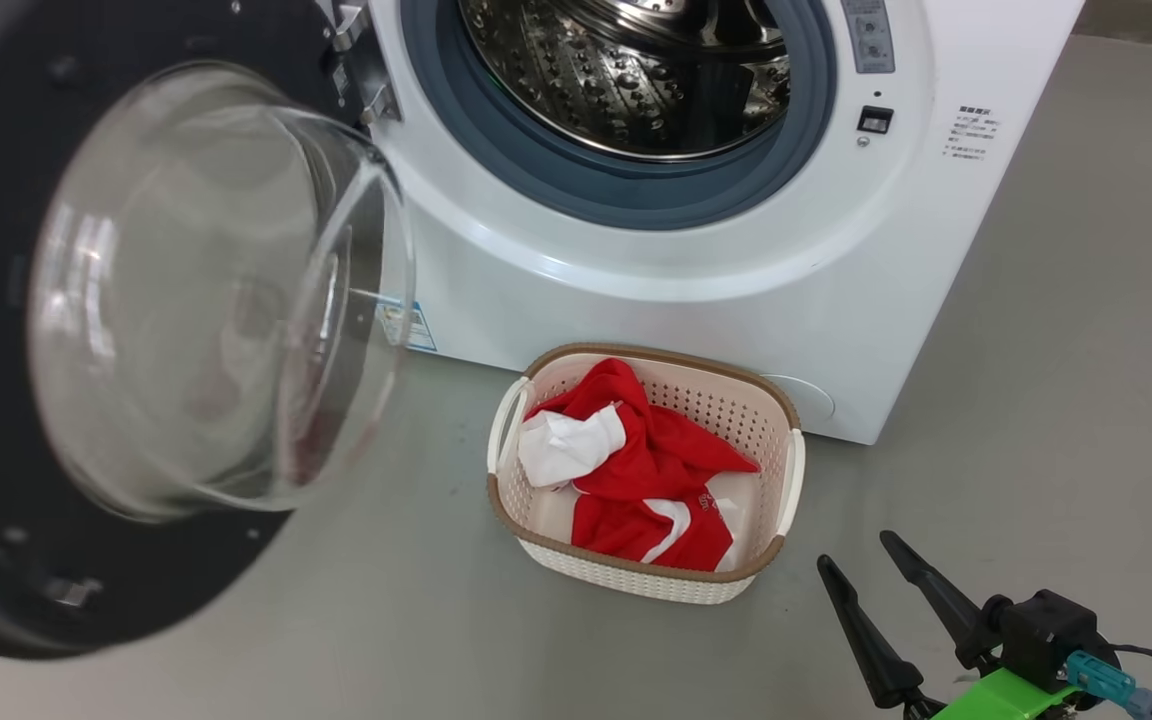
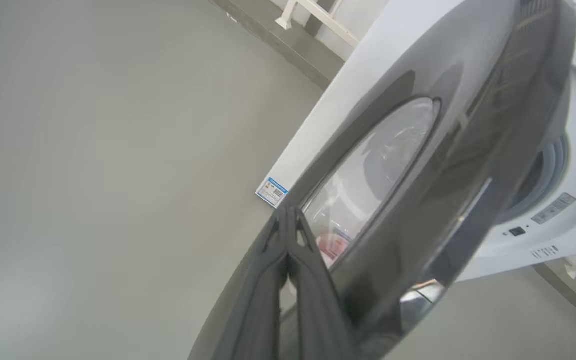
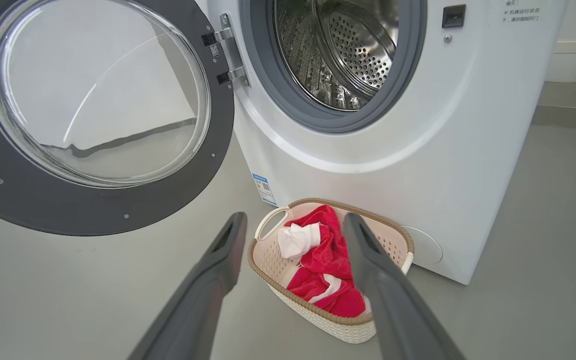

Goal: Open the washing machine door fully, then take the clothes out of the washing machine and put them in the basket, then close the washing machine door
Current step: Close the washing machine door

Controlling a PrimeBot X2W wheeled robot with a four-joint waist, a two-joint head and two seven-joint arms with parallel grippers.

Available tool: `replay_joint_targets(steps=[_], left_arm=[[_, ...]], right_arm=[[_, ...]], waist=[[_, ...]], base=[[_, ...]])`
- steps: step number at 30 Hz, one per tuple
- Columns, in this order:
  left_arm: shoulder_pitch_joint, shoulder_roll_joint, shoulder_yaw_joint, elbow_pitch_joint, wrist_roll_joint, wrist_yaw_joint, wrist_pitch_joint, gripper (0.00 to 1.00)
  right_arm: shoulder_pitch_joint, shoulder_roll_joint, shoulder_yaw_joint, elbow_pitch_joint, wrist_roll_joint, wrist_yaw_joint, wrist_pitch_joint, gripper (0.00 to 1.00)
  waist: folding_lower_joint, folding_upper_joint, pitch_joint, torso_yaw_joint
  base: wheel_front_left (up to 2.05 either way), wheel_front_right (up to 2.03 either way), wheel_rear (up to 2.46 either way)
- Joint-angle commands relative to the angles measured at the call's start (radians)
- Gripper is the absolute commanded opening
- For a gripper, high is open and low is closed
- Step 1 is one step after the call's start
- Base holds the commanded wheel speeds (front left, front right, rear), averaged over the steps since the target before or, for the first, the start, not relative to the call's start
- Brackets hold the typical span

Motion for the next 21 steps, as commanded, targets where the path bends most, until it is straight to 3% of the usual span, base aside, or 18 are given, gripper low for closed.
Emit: replay_joint_targets(steps=[1, 12, 21], left_arm=[[0.020, 0.011, -0.020, -0.059, -0.041, -0.014, 0.031, 0.00], [0.099, 0.030, -0.117, -0.248, -0.198, -0.015, 0.038, 0.00], [0.112, 0.051, -0.217, -0.335, -0.263, -0.015, 0.015, 0.00]], right_arm=[[-0.013, -0.012, 0.009, -0.024, -0.014, 0.007, -0.007, 1.00], [-0.006, -0.009, -0.005, -0.025, -0.017, 0.007, -0.007, 1.00], [-0.001, 0.000, -0.010, -0.023, -0.016, 0.007, -0.007, 1.00]], waist=[[0.0000, -0.0001, -0.002, -0.004], [0.0000, -0.0001, -0.013, -0.029], [0.0000, -0.0001, -0.022, -0.062]], base=[[0.00, 0.00, 0.00], [0.00, 0.00, 0.00], [0.00, 0.00, 0.00]])
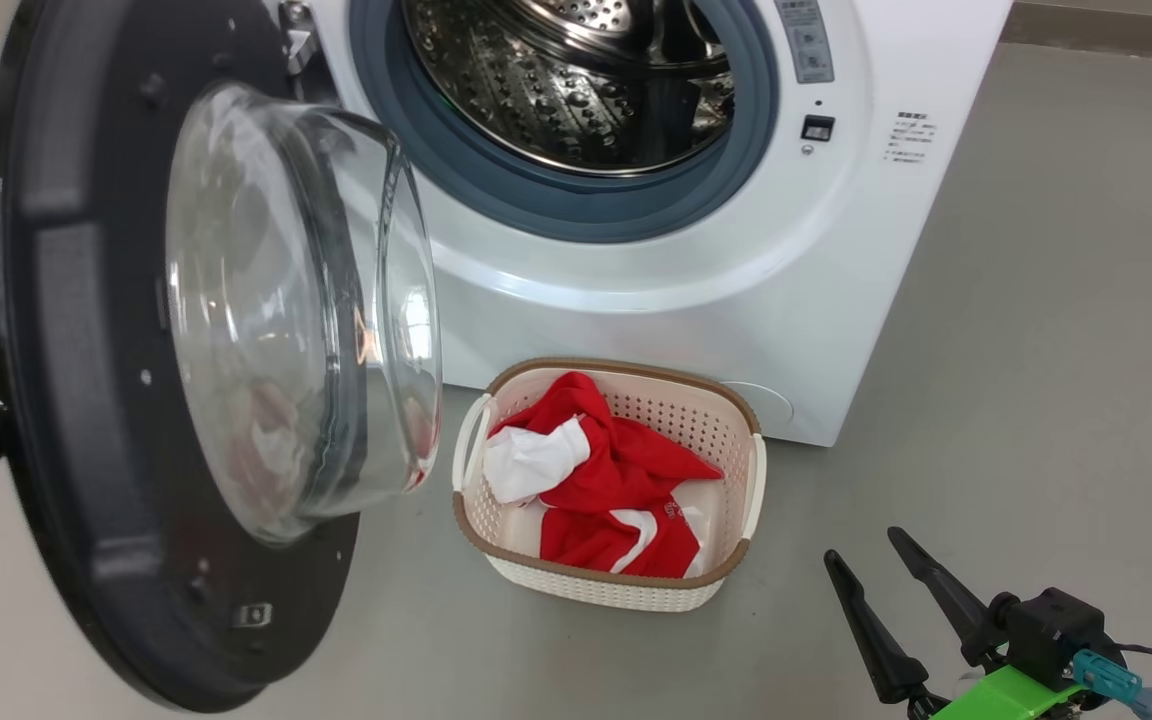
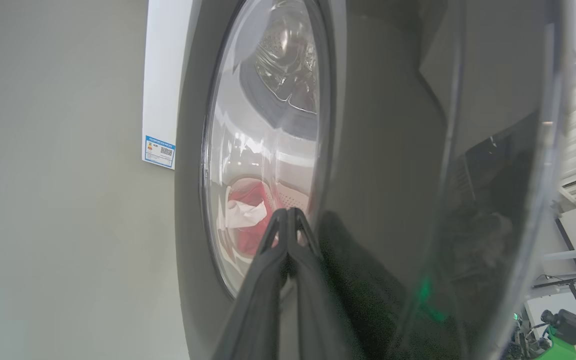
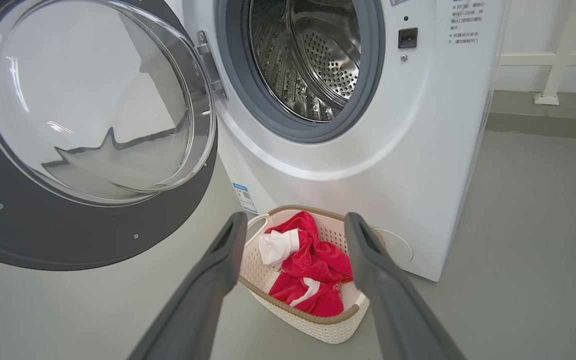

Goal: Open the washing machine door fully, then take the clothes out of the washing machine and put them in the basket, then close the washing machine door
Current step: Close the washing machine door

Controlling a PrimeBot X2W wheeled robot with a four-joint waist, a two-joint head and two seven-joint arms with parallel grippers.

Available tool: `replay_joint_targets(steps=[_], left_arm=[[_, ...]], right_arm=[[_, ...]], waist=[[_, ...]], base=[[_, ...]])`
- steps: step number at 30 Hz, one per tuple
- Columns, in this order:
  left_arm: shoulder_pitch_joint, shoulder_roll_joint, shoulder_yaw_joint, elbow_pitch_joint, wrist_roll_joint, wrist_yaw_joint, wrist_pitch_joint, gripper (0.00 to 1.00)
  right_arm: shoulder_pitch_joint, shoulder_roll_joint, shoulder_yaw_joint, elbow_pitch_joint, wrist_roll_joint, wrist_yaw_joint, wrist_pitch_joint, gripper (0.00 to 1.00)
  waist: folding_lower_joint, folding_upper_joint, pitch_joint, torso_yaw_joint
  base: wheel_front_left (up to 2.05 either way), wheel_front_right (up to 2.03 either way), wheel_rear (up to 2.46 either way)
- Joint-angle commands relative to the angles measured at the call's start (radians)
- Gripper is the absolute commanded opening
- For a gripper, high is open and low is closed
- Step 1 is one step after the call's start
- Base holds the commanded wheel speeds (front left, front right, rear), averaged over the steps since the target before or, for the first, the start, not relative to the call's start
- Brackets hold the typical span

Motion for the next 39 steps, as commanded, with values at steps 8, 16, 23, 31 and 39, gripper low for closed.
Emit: replay_joint_targets(steps=[8, 16, 23, 31, 39], left_arm=[[-0.020, 0.050, -0.074, -0.109, -0.053, -0.007, -0.052, 0.00], [-0.041, 0.030, -0.176, -0.172, -0.062, -0.007, -0.147, 0.00], [-0.070, 0.002, -0.238, -0.191, -0.061, -0.007, -0.228, 0.00], [-0.082, 0.003, -0.276, -0.188, -0.058, -0.007, -0.287, 0.00], [-0.038, 0.026, -0.278, -0.172, -0.067, -0.007, -0.336, 0.00]], right_arm=[[0.000, -0.009, 0.007, -0.024, -0.008, 0.007, -0.007, 1.00], [-0.005, -0.006, 0.003, -0.025, -0.009, 0.007, -0.007, 1.00], [-0.006, -0.005, -0.008, -0.028, -0.010, 0.007, -0.007, 1.00], [-0.009, -0.005, -0.017, -0.029, -0.011, 0.007, -0.007, 1.00], [-0.003, 0.000, -0.019, -0.026, -0.013, 0.007, -0.007, 1.00]], waist=[[0.0000, 0.0000, -0.002, -0.037], [0.0000, 0.0000, 0.003, -0.071], [0.0000, 0.0000, 0.013, -0.093], [0.0000, 0.0000, 0.018, -0.102], [0.0000, 0.0000, 0.004, -0.090]], base=[[0.00, 0.00, 0.00], [0.00, 0.00, 0.00], [0.00, 0.00, 0.00], [0.00, 0.00, 0.00], [0.00, 0.00, 0.00]])
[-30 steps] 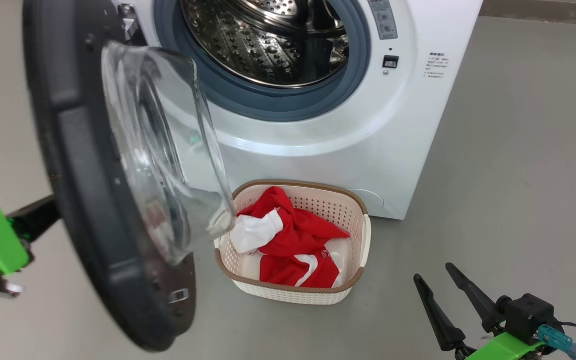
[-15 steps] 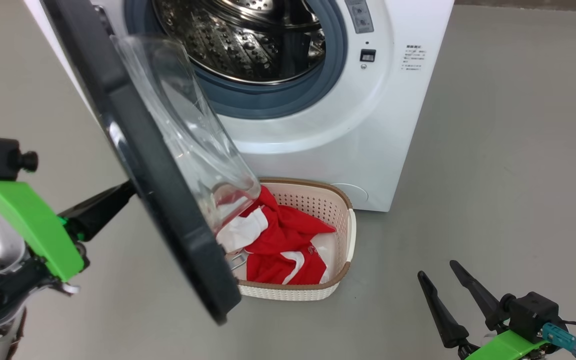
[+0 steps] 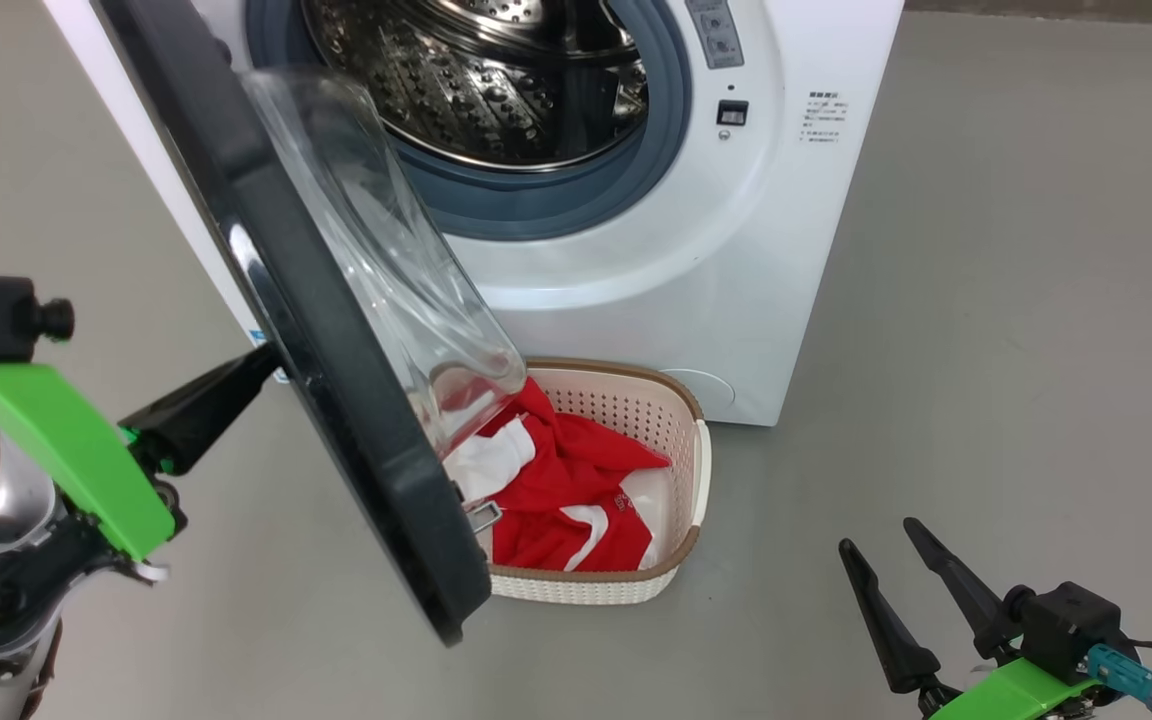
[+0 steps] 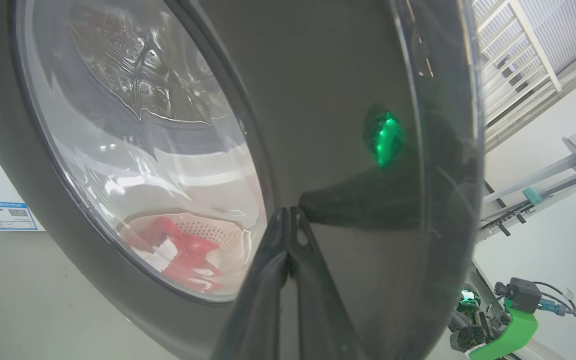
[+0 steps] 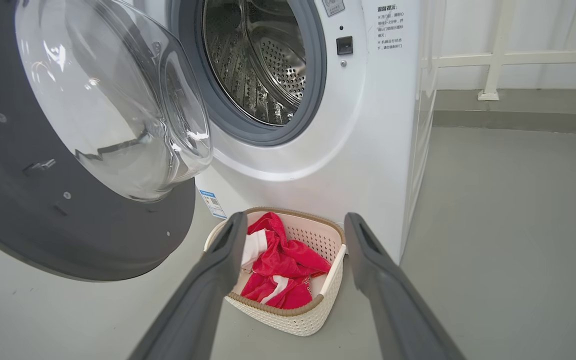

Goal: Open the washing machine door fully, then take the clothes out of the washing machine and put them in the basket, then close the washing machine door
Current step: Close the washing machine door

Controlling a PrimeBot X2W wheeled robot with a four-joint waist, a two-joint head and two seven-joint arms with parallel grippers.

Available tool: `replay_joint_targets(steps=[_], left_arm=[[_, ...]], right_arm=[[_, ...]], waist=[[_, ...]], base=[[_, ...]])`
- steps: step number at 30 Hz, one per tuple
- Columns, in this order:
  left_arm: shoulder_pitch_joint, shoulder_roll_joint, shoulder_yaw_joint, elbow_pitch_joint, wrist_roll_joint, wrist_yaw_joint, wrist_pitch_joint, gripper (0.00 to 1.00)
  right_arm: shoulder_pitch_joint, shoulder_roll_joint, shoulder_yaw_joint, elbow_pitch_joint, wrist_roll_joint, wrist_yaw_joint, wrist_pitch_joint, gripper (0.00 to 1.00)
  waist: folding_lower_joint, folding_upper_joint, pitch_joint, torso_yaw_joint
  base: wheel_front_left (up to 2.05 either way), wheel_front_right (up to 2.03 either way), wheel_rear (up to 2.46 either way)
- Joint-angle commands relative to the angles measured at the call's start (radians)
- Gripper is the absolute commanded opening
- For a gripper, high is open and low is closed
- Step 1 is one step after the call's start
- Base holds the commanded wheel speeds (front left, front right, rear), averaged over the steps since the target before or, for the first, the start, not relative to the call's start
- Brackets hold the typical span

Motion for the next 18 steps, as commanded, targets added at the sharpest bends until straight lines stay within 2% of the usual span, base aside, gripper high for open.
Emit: replay_joint_targets(steps=[1, 7, 8, 9, 10, 12, 13, 15, 16, 17, 18], left_arm=[[-0.006, 0.051, 0.046, -0.016, -0.010, -0.007, -0.016, 0.00], [0.080, 0.054, 0.056, 0.018, -0.021, -0.007, -0.089, 0.00], [0.096, 0.054, 0.056, 0.026, -0.021, -0.007, -0.103, 0.12], [0.096, 0.054, 0.056, 0.026, -0.021, -0.007, -0.103, 0.12], [0.113, 0.053, 0.053, 0.033, -0.022, -0.007, -0.115, 0.19], [0.147, 0.049, 0.049, 0.047, -0.029, -0.007, -0.141, 0.25], [0.165, 0.046, 0.050, 0.054, -0.034, -0.007, -0.156, 0.38], [0.201, 0.038, 0.055, 0.067, -0.047, -0.007, -0.189, 0.50], [0.219, 0.037, 0.057, 0.073, -0.050, -0.007, -0.206, 0.60], [0.237, 0.036, 0.055, 0.079, -0.048, -0.007, -0.222, 0.82], [0.255, 0.035, 0.054, 0.087, -0.045, -0.007, -0.240, 0.95]], right_arm=[[-0.004, -0.007, 0.017, -0.023, -0.005, 0.006, -0.007, 1.00], [0.006, -0.005, 0.019, -0.018, -0.004, 0.006, -0.007, 1.00], [0.007, -0.004, 0.019, -0.017, -0.004, 0.006, -0.007, 1.00], [0.007, -0.004, 0.019, -0.017, -0.004, 0.006, -0.007, 1.00], [0.009, -0.004, 0.020, -0.016, -0.004, 0.006, -0.007, 1.00], [0.014, -0.003, 0.020, -0.015, -0.004, 0.006, -0.007, 1.00], [0.015, -0.003, 0.021, -0.015, -0.004, 0.006, -0.007, 1.00], [0.018, -0.003, 0.022, -0.013, -0.003, 0.006, -0.007, 1.00], [0.019, -0.003, 0.022, -0.013, -0.003, 0.006, -0.007, 1.00], [0.021, -0.003, 0.022, -0.013, -0.003, 0.006, -0.007, 1.00], [0.023, -0.003, 0.022, -0.012, -0.003, 0.006, -0.007, 1.00]], waist=[[0.0000, -0.0001, -0.006, 0.005], [0.0000, -0.0001, -0.032, 0.024], [0.0000, -0.0001, -0.036, 0.027], [0.0000, -0.0001, -0.036, 0.027], [0.0000, -0.0001, -0.041, 0.031], [0.0000, -0.0001, -0.050, 0.038], [0.0000, -0.0001, -0.053, 0.040], [0.0000, -0.0001, -0.061, 0.046], [0.0000, -0.0001, -0.064, 0.048], [0.0000, -0.0001, -0.068, 0.050], [0.0000, -0.0001, -0.072, 0.053]], base=[[0.00, 0.00, 0.00], [0.00, 0.00, 0.00], [0.00, 0.00, 0.00], [0.00, 0.00, 0.00], [0.00, 0.00, 0.00], [0.00, 0.00, 0.00], [0.00, 0.00, 0.00], [0.00, 0.00, 0.00], [0.00, 0.00, 0.00], [0.00, 0.00, 0.00], [0.00, 0.00, 0.00]])
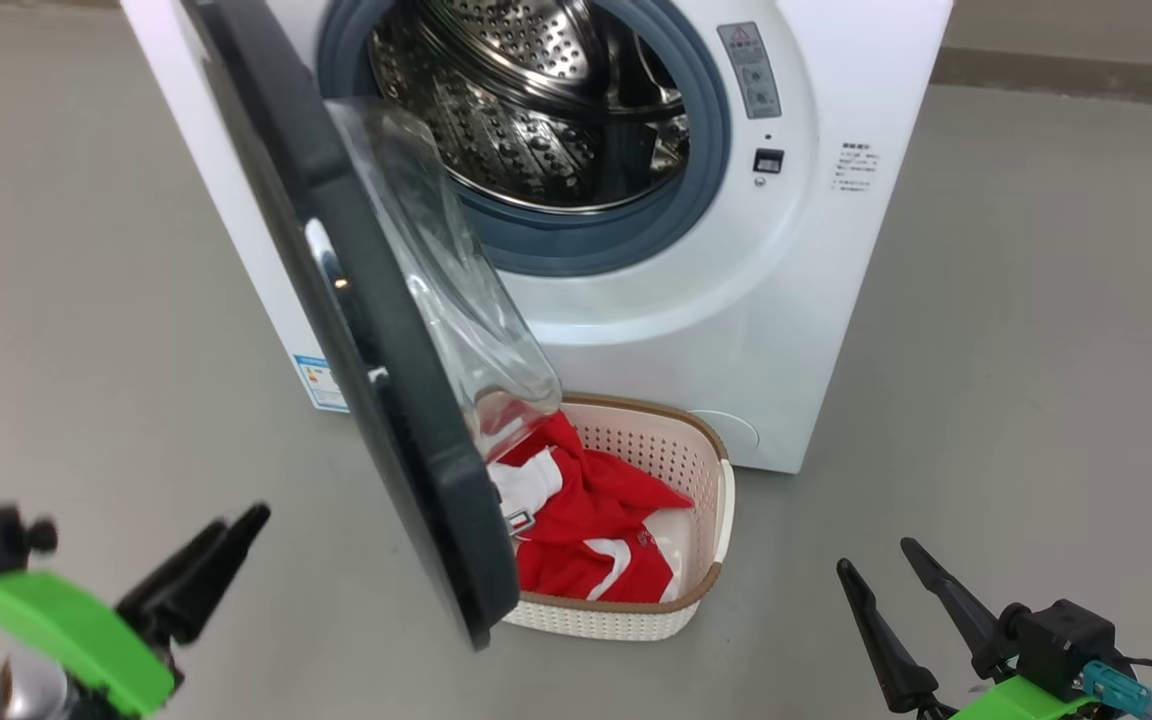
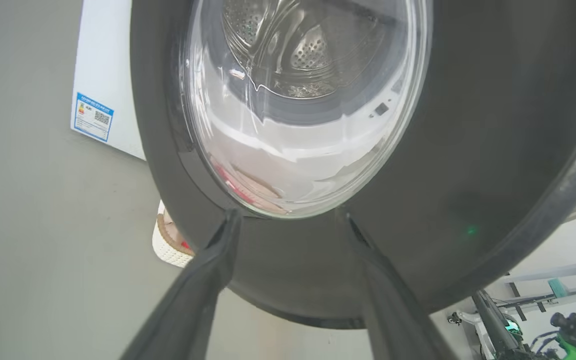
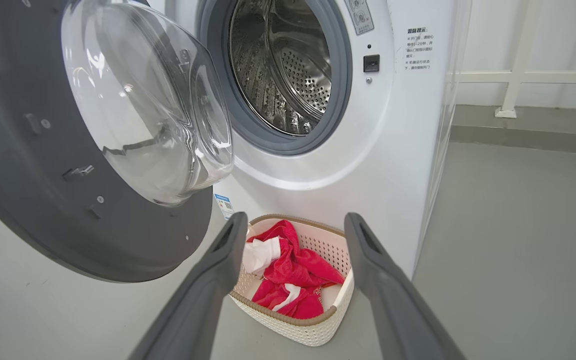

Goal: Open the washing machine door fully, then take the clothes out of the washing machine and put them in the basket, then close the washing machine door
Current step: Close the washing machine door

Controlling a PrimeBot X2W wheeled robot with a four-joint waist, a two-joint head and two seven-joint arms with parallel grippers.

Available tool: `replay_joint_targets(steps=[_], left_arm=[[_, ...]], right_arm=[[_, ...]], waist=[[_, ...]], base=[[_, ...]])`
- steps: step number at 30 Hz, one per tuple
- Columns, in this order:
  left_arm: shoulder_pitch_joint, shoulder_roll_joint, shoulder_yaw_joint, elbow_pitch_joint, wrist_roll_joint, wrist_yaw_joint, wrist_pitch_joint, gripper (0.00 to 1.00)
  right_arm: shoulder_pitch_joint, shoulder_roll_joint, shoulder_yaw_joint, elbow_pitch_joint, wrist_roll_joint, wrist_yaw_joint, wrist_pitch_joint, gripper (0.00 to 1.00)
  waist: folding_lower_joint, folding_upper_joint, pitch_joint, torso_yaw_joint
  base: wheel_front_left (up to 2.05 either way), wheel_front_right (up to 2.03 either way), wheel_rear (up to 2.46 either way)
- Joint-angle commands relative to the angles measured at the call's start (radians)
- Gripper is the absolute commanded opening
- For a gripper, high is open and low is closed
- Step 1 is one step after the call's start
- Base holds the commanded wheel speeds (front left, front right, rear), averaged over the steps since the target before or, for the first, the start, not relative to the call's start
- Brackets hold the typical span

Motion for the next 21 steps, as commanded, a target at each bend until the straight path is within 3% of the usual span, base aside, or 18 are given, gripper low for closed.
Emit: replay_joint_targets(steps=[1, 10, 21], left_arm=[[-0.007, 0.037, 0.050, -0.007, 0.002, -0.007, -0.028, 1.00], [0.121, -0.010, 0.041, 0.065, -0.024, -0.007, -0.184, 1.00], [0.190, -0.055, -0.029, 0.192, 0.058, -0.007, -0.408, 1.00]], right_arm=[[0.001, -0.008, 0.020, -0.020, -0.003, 0.007, -0.007, 1.00], [0.004, -0.010, 0.026, -0.015, -0.001, 0.007, -0.007, 1.00], [0.011, -0.013, 0.030, -0.008, 0.003, 0.007, -0.007, 1.00]], waist=[[0.0000, 0.0000, -0.009, 0.008], [0.0000, 0.0000, -0.022, 0.013], [0.0000, 0.0000, -0.039, 0.010]], base=[[0.00, 0.00, 0.00], [0.00, 0.00, 0.00], [0.00, 0.00, 0.00]])
